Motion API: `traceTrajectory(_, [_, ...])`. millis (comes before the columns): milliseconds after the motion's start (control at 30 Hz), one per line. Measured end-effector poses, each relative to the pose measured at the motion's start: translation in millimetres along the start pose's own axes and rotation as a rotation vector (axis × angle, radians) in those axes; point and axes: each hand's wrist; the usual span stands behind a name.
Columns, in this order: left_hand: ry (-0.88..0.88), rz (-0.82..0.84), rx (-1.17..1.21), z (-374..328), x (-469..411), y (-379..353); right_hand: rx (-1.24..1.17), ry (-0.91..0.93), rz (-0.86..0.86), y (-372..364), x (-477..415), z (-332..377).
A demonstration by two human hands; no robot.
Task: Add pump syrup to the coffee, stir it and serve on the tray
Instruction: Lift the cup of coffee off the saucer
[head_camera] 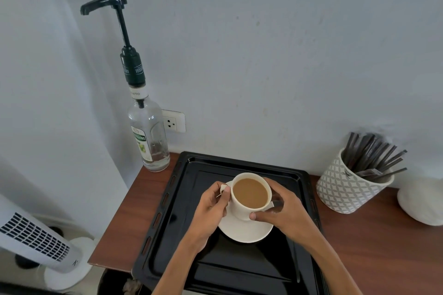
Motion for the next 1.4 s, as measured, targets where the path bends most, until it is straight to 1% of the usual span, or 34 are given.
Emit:
traceTrajectory(200, [-0.049, -0.06, 0.075, -3, 3, -8, 0.02, 0.021, 0.01, 6, -1, 7])
traceTrajectory(400, [-0.15, -0.134, 0.066, -7, 8, -15, 0.037, 0.035, 0.015, 8, -2, 15])
traceTrajectory(633, [-0.212, -0.229, 0.058, -13, 12, -22, 0.07, 0.059, 0.02, 7, -4, 24])
traceTrajectory(933, [-0.217, -0.3, 0.045, -19, 17, -18, 0.096, 0.096, 0.034, 3, -8, 34])
traceTrajectory(1267, [-0.19, -0.377, 0.116, -33, 30, -6, 0.126, 0.159, 0.119, 0, -15, 53])
traceTrajectory(1400, [-0.193, -0.425, 0.089, -44, 37, 0, 0.13, 0.188, 0.142, -5, -17, 63])
Point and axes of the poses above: each hand's wrist, its own x-axis away from the middle knuckle, its own y-axis out of the back of the hand, z = x × y, and after that the axes turned 12 degrees about x, right-handed
